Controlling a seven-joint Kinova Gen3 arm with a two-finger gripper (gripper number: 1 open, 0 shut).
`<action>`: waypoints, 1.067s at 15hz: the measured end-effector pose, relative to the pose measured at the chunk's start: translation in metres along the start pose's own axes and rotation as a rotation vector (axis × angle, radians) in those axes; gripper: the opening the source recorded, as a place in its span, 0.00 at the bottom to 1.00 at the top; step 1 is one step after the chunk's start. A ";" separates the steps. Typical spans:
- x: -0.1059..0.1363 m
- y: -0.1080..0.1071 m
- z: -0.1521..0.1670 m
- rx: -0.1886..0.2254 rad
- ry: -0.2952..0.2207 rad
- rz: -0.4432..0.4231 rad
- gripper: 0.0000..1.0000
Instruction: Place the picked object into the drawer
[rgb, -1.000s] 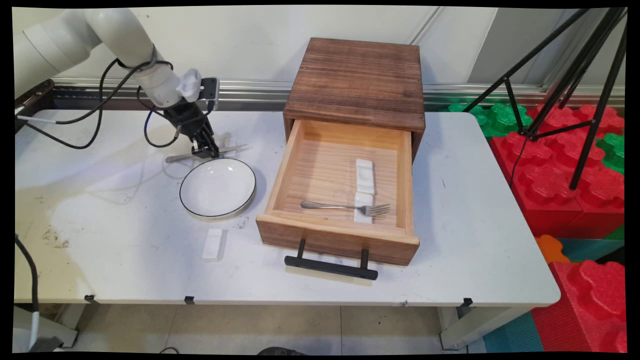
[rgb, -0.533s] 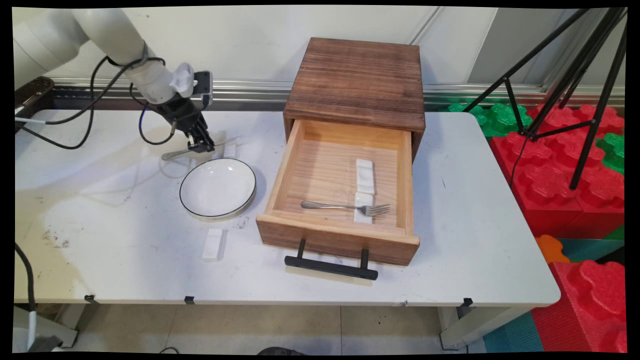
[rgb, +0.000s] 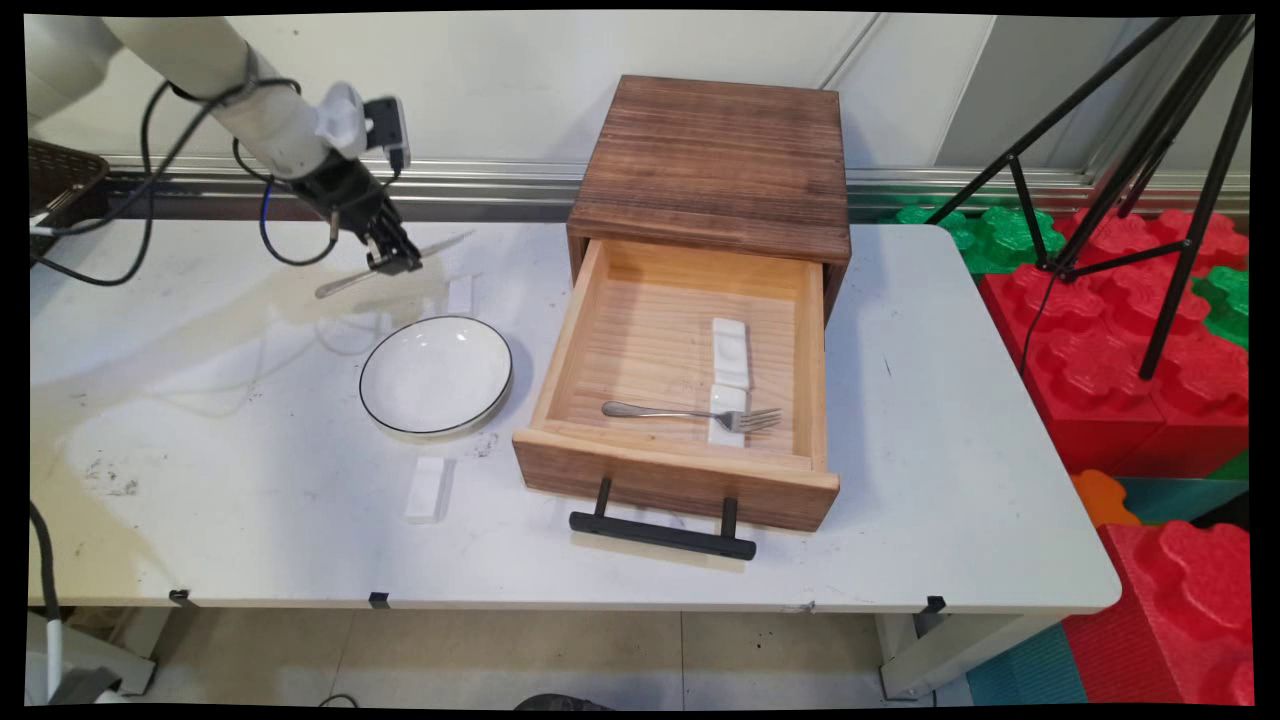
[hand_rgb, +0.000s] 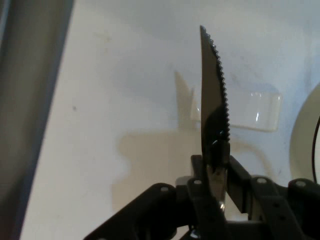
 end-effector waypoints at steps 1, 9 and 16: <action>0.002 0.001 -0.008 0.010 0.011 -0.008 0.00; 0.033 0.014 -0.068 0.060 0.113 0.000 0.00; 0.085 0.039 -0.119 0.052 0.226 0.070 0.00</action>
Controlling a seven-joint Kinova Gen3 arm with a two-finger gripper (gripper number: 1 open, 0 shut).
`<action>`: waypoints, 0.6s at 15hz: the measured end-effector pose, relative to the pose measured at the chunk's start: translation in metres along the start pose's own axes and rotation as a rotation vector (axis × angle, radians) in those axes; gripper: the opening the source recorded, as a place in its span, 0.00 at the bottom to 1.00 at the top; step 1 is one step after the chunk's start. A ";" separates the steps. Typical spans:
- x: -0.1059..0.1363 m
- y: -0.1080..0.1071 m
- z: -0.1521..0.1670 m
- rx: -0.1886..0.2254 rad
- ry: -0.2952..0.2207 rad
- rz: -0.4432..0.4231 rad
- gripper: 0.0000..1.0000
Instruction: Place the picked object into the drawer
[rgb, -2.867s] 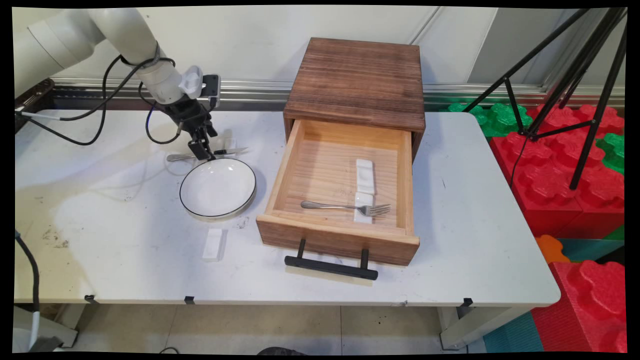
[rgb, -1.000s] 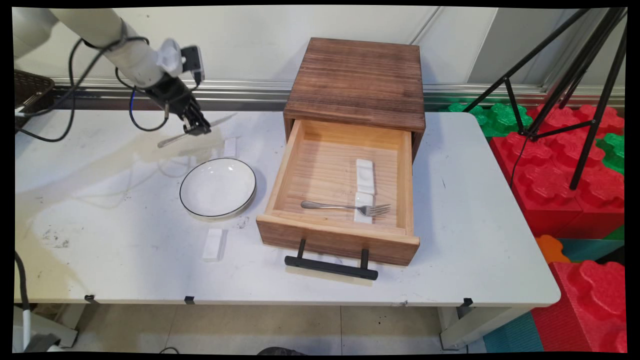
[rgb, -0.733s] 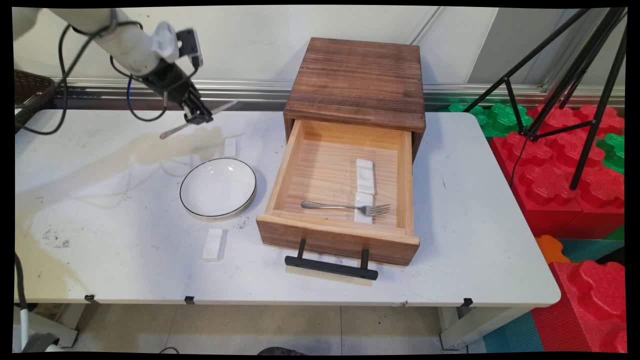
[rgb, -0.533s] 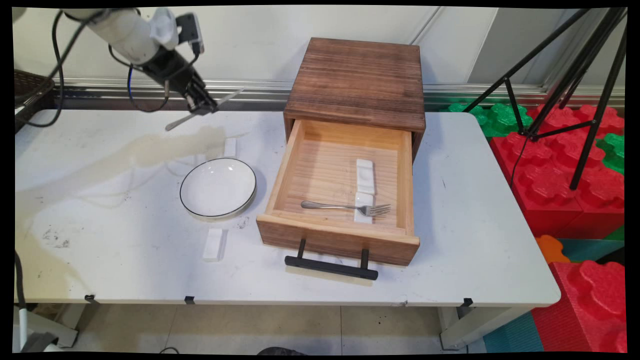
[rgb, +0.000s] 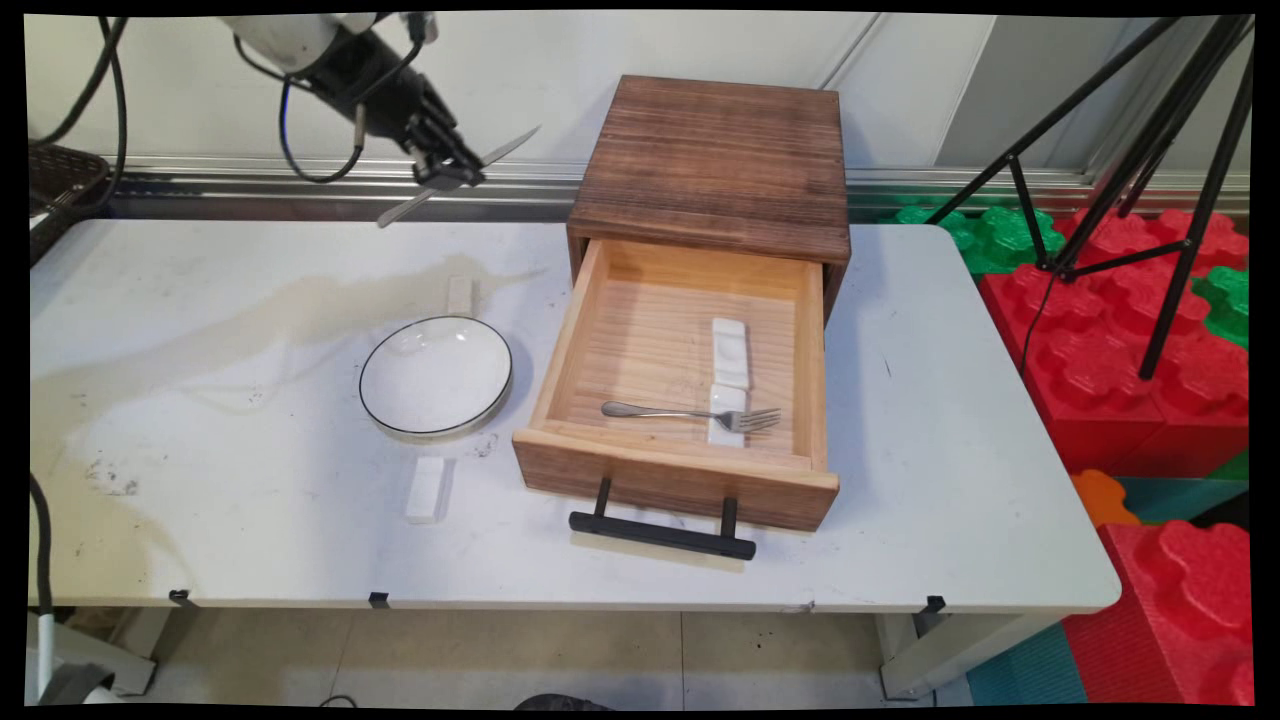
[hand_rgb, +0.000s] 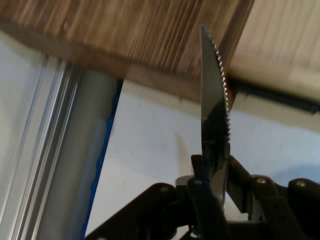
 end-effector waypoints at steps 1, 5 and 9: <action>0.010 0.005 -0.004 -0.009 0.017 0.010 0.00; 0.044 0.023 -0.014 -0.050 0.075 0.051 0.00; 0.076 0.044 -0.019 -0.094 0.128 0.094 0.00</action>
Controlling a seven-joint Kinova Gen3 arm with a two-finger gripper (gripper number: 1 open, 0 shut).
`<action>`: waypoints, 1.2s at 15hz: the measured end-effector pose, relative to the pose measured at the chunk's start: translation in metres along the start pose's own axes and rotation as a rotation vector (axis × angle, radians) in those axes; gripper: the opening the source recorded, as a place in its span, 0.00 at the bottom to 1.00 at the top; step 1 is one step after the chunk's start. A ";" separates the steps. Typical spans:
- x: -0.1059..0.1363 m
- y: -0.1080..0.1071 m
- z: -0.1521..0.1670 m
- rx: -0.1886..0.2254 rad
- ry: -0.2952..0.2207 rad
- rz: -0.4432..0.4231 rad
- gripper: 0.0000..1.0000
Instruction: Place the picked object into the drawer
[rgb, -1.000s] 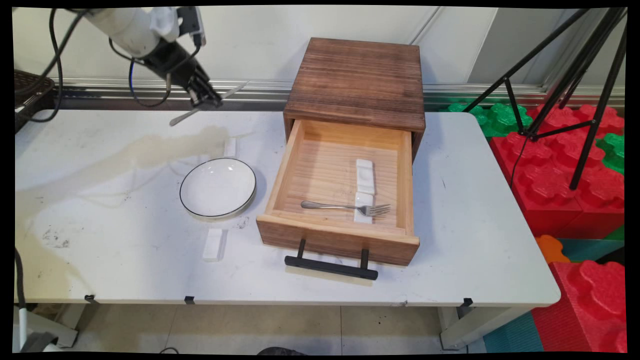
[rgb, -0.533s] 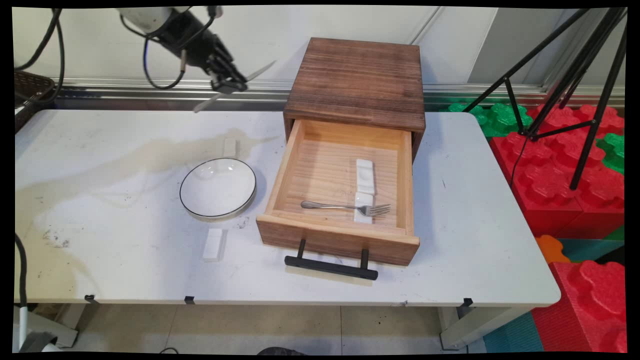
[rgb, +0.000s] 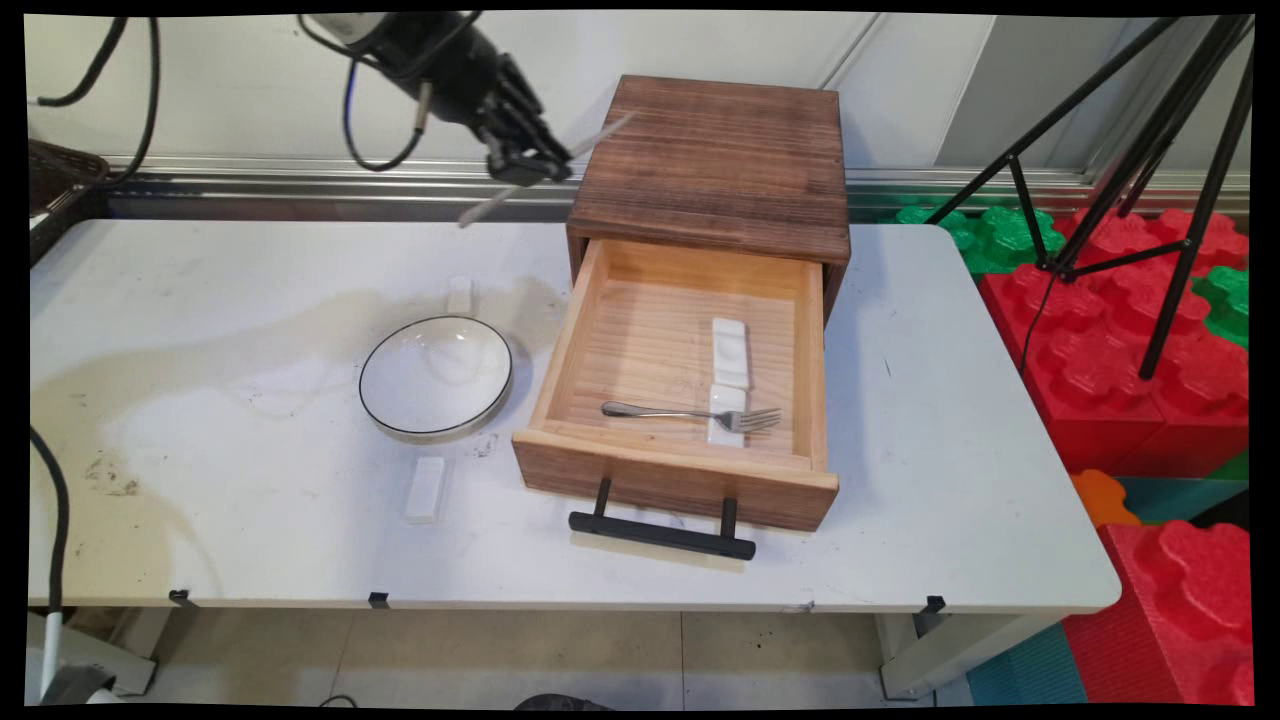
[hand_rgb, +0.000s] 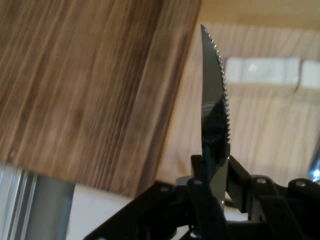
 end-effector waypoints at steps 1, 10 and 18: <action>0.006 0.003 0.001 -0.008 0.010 0.008 0.00; 0.070 0.041 0.034 -0.102 0.119 0.102 0.00; 0.074 0.049 0.091 -0.130 0.112 0.131 0.00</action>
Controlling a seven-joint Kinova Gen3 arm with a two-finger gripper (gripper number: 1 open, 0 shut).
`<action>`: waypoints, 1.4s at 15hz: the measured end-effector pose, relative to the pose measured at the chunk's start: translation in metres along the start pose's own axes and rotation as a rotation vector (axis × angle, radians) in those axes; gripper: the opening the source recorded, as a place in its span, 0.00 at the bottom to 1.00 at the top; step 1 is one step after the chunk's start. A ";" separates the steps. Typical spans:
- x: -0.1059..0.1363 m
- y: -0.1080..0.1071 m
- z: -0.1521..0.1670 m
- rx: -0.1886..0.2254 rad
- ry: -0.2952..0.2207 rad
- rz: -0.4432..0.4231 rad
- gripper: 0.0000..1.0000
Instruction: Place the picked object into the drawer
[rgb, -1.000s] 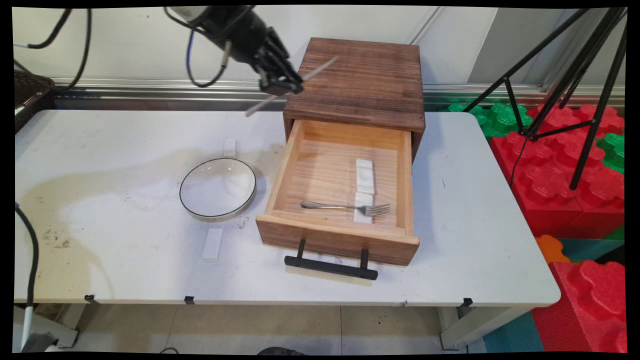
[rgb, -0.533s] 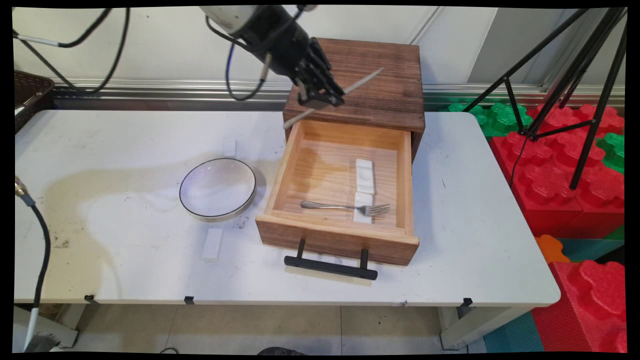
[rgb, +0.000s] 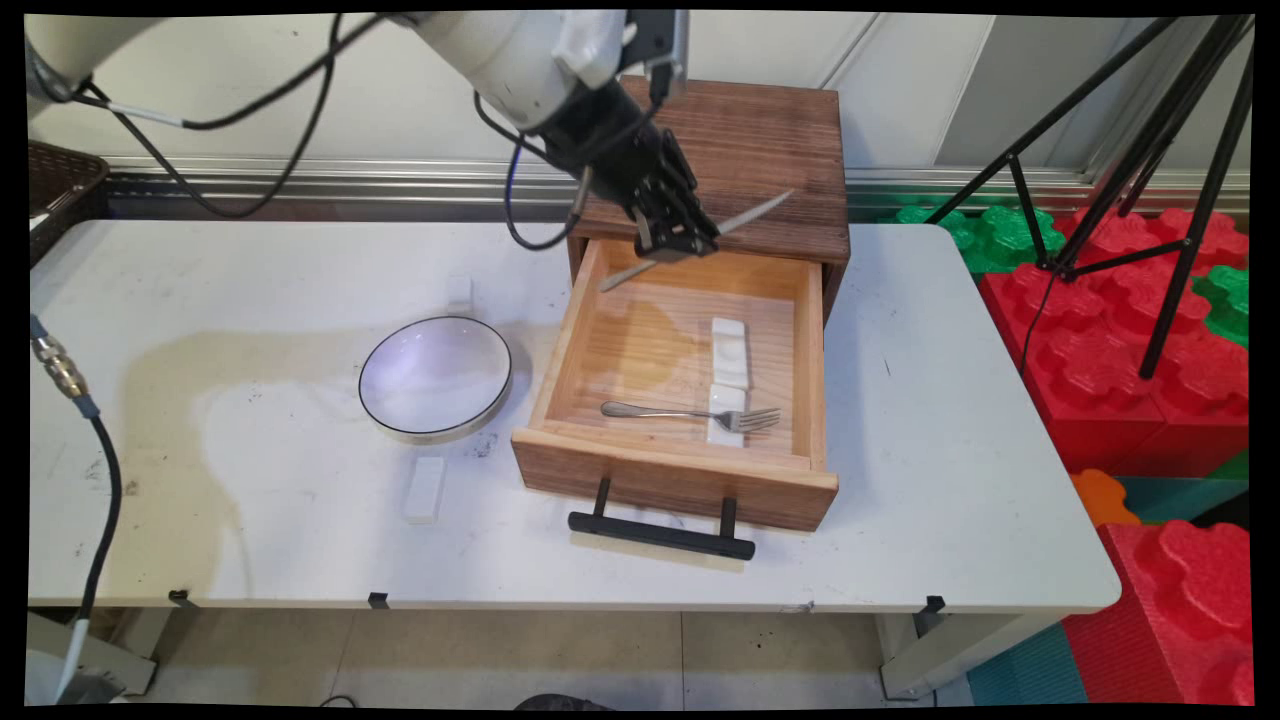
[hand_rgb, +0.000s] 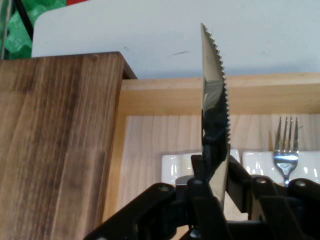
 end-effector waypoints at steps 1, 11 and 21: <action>-0.003 0.000 0.008 -0.004 -0.006 0.004 0.00; -0.036 0.001 0.080 -0.042 -0.072 0.029 0.00; -0.054 -0.002 0.119 -0.059 -0.123 0.052 0.00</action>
